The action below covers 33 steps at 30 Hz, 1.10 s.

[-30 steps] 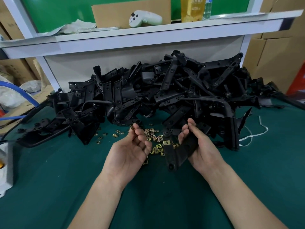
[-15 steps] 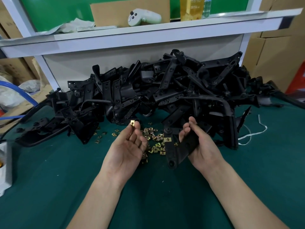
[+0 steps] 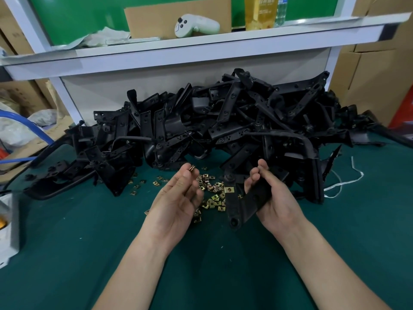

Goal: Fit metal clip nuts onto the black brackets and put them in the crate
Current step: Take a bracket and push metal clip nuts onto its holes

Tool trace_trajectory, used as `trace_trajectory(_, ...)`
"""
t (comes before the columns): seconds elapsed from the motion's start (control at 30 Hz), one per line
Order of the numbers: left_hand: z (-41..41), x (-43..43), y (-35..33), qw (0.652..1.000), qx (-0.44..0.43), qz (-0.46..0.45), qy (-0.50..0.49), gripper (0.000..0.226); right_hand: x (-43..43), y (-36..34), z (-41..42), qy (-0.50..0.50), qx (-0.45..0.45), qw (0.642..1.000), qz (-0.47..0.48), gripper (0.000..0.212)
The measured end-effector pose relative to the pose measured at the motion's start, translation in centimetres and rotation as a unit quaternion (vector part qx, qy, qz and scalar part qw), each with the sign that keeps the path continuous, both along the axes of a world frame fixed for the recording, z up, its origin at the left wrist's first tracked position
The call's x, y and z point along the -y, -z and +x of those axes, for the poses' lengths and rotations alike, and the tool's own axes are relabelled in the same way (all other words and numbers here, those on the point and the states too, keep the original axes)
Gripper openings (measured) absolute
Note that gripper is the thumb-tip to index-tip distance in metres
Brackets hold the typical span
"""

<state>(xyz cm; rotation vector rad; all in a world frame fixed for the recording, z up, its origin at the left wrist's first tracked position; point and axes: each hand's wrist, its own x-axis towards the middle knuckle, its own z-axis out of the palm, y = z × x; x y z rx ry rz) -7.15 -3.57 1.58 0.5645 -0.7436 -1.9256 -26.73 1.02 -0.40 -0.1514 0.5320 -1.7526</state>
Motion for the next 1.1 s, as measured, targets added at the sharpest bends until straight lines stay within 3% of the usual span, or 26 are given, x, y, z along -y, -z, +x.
trace_trajectory(0.43,-0.1,-0.2,-0.1,0.999,0.049,-0.016,0.01,0.016,0.1,0.2,-0.2,0.011,0.001,1.0,-0.02,0.016)
trace_trajectory(0.73,-0.4,-1.4,-0.2,0.97,0.187,-0.007,0.158,0.01,0.2,0.5,-0.7,0.048,0.009,0.999,-0.02,0.014)
trace_trajectory(0.9,-0.9,-2.2,-0.3,0.964,0.187,-0.028,0.189,0.021,0.2,0.5,-0.7,0.076,-0.002,0.997,-0.02,0.021)
trace_trajectory(1.1,-1.0,-2.3,-0.4,0.965,0.18,-0.037,0.188,0.02,0.2,0.2,-0.7,0.11,0.001,0.994,-0.009,0.028)
